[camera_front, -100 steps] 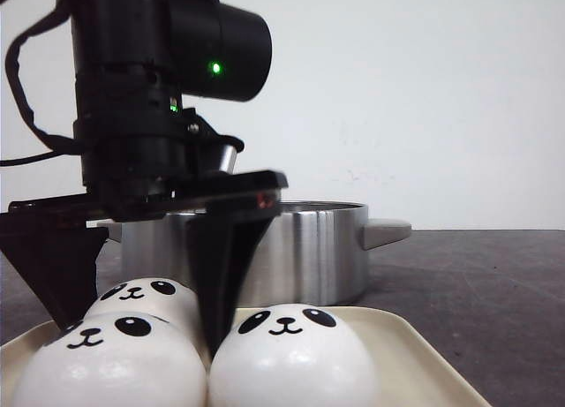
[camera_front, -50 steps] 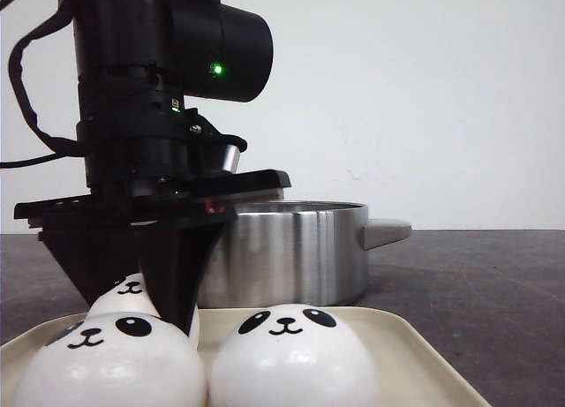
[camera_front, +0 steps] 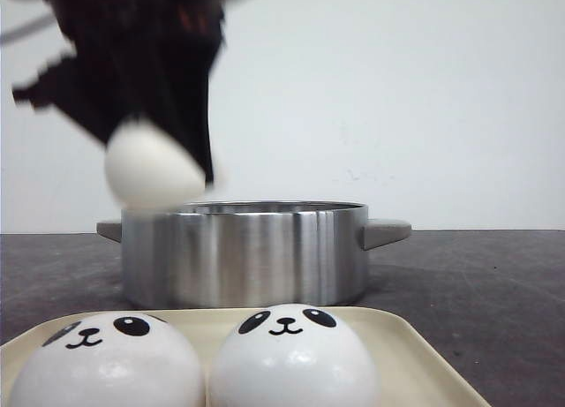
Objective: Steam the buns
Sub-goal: 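Lift the bun with the left gripper and lower it into the pot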
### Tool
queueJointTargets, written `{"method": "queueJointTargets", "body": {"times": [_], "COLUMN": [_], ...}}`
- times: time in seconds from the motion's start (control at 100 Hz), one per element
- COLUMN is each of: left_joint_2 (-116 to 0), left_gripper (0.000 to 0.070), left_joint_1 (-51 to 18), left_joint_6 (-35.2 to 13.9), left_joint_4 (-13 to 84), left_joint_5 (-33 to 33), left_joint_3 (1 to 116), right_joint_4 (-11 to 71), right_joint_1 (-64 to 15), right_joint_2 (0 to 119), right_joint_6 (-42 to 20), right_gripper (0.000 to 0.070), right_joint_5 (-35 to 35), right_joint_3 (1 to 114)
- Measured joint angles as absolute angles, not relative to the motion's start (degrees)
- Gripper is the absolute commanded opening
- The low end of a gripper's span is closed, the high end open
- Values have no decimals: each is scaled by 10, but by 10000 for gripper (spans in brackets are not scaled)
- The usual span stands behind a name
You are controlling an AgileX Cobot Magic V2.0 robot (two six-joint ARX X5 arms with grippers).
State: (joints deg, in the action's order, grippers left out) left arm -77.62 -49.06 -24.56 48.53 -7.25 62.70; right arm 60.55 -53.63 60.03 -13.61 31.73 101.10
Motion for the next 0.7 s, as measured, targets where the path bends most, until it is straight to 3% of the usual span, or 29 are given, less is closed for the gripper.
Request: {"method": "queueJointTargets", "body": {"times": [0.27, 0.7], "left_joint_2": [-744, -929], "left_gripper": [0, 0], "left_joint_1": [-434, -323], "left_joint_6": [-219, -142], "left_joint_4": [474, 482], "left_joint_5": [-44, -40], "left_joint_3": [700, 870], "right_joint_4": [605, 617], "right_joint_1": [-536, -536], "right_joint_2": [601, 601], "right_joint_6": [-137, -139], "right_gripper": [0, 0], "right_joint_5": [315, 315], "right_joint_3": [1011, 1011]}}
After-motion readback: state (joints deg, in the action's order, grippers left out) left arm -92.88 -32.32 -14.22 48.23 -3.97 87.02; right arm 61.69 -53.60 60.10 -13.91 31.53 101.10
